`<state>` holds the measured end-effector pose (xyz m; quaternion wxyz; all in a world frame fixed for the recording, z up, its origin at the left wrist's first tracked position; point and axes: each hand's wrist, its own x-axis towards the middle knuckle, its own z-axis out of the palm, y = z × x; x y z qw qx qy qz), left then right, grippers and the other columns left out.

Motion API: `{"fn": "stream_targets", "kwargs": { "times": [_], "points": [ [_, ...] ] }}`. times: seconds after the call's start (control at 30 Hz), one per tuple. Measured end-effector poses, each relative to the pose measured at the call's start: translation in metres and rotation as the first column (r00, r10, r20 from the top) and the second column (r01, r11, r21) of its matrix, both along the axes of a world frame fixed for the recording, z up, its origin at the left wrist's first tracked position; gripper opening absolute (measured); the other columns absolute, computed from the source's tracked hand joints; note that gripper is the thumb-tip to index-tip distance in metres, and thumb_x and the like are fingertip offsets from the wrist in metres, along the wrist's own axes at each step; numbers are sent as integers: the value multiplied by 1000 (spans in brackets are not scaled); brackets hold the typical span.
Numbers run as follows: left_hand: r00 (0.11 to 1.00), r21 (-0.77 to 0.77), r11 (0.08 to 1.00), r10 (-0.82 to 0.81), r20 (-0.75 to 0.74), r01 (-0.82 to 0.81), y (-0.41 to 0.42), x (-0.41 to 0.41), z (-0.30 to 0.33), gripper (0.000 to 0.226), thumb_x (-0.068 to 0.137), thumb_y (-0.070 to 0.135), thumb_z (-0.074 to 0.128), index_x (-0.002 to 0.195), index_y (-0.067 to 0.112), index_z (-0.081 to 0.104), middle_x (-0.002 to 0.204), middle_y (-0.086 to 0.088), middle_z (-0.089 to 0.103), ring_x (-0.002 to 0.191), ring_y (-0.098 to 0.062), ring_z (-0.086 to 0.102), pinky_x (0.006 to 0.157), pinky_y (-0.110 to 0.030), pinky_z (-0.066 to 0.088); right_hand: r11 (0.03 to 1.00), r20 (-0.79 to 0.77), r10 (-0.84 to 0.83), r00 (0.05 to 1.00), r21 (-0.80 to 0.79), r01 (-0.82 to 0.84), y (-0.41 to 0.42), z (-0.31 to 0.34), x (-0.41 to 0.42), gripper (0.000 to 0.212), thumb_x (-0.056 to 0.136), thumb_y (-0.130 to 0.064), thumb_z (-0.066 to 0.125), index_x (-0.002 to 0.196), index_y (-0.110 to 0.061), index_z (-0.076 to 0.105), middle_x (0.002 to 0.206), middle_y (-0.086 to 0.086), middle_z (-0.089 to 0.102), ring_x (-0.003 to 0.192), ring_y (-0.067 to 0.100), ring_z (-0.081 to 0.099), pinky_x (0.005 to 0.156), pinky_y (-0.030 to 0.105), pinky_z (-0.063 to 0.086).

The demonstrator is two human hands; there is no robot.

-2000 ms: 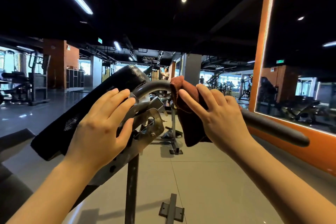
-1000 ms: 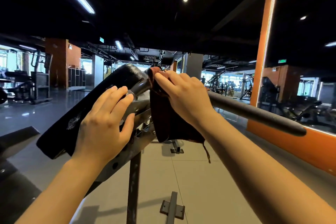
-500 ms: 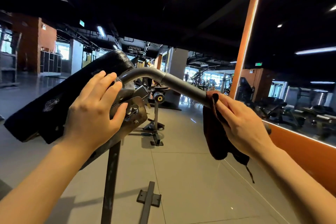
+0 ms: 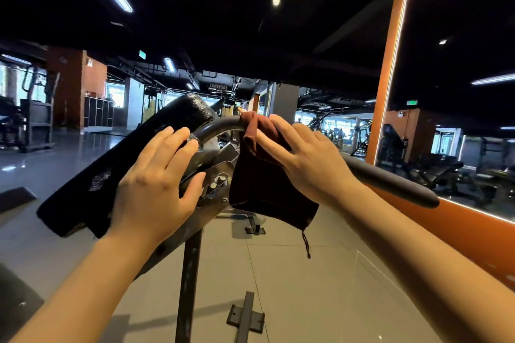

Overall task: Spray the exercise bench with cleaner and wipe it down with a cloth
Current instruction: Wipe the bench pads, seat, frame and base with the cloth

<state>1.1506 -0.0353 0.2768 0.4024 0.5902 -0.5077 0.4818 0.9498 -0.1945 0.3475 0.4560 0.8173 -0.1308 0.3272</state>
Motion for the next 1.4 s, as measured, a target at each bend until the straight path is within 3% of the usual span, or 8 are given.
{"fn": "stream_targets", "kwargs": {
  "times": [0.13,0.33,0.47,0.7,0.9,1.03,1.17,1.4],
  "points": [
    [999,-5,1000,-10,-40,10,-4,-9,-2,52,87,37,47,125,4,59,136,-14,54,132,-33,44,90,-53,49,999,7,-6,1000,-51,6,-18,-27,-54,65,82,-11,57,145,-19,44,152,20,37,125,42,49,97,55,49],
    [999,8,1000,-18,-50,18,-10,-15,-4,55,87,38,45,126,2,58,137,-17,53,134,-35,41,97,-58,45,988,45,-141,989,-53,143,-38,-65,-121,77,83,-4,57,150,-22,24,159,10,17,143,38,23,114,59,28],
    [999,-19,999,-27,-34,26,-11,-16,-4,54,87,38,46,125,1,59,136,-18,54,133,-35,42,100,-55,44,989,132,-148,980,50,143,-35,-74,-125,66,91,-25,41,152,-19,16,158,12,22,143,40,28,111,61,30],
    [998,-44,999,-31,-49,29,-6,-9,-3,52,86,38,49,123,2,60,135,-17,55,132,-36,44,102,-50,42,976,427,-134,894,213,45,2,-46,-16,50,91,-38,36,138,-21,37,145,15,46,124,39,44,100,55,30],
    [1000,5,1000,-9,-6,9,0,-2,-2,50,86,32,54,128,6,58,138,-13,54,133,-33,43,94,-49,48,985,295,-99,950,165,52,31,-24,74,65,88,-36,41,151,-23,31,153,12,35,135,39,35,106,59,26],
    [1000,36,999,-23,-4,23,3,3,-2,51,87,31,51,131,7,56,142,-11,50,135,-30,41,95,-49,46,996,224,-40,974,87,21,23,-20,50,60,91,-20,31,150,-12,33,154,16,35,141,36,34,115,52,25],
    [998,32,998,-45,-40,46,0,0,-5,53,88,35,45,133,9,54,144,-10,48,137,-30,40,95,-52,47,996,252,-7,968,88,-16,9,-36,-3,66,87,-6,52,150,-9,32,155,18,33,143,34,32,117,48,25],
    [993,45,997,-62,-103,67,-7,-39,-16,58,86,37,50,137,10,49,150,-13,39,145,-30,24,120,-44,2,939,353,-170,920,342,42,-2,-80,-114,62,88,-5,38,150,-2,32,153,22,34,139,39,36,113,54,34]
  ]
}}
